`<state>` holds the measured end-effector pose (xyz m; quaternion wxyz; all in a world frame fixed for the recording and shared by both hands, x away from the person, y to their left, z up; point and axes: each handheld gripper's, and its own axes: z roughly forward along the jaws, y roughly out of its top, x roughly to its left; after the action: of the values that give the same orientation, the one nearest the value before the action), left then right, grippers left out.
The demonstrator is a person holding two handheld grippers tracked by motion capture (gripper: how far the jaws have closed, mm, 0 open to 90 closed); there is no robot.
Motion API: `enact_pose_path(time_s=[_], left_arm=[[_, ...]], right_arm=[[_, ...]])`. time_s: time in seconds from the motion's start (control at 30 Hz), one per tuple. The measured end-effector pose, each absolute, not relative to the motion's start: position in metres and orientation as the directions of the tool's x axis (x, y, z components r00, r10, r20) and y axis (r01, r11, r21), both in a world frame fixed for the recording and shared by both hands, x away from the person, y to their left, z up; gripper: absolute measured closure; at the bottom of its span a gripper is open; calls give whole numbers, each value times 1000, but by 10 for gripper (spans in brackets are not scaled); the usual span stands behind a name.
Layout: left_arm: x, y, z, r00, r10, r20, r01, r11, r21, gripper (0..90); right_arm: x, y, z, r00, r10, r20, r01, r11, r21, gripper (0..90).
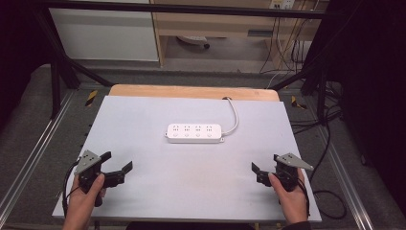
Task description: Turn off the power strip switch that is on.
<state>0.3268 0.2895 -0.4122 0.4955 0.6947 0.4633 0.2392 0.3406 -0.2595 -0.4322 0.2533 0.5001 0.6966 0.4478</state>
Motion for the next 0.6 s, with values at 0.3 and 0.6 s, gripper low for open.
enact_pose_path(time_s=[0.3,0.6], left_arm=[[326,289,-411,464,875,-138,401,-68,914,68],[324,281,-409,474,870,-132,398,-78,914,70]], right_arm=[[342,-252,-436,-374,924,84,486,118,866,55],[342,-250,-437,-399,913,79,484,137,865,42]])
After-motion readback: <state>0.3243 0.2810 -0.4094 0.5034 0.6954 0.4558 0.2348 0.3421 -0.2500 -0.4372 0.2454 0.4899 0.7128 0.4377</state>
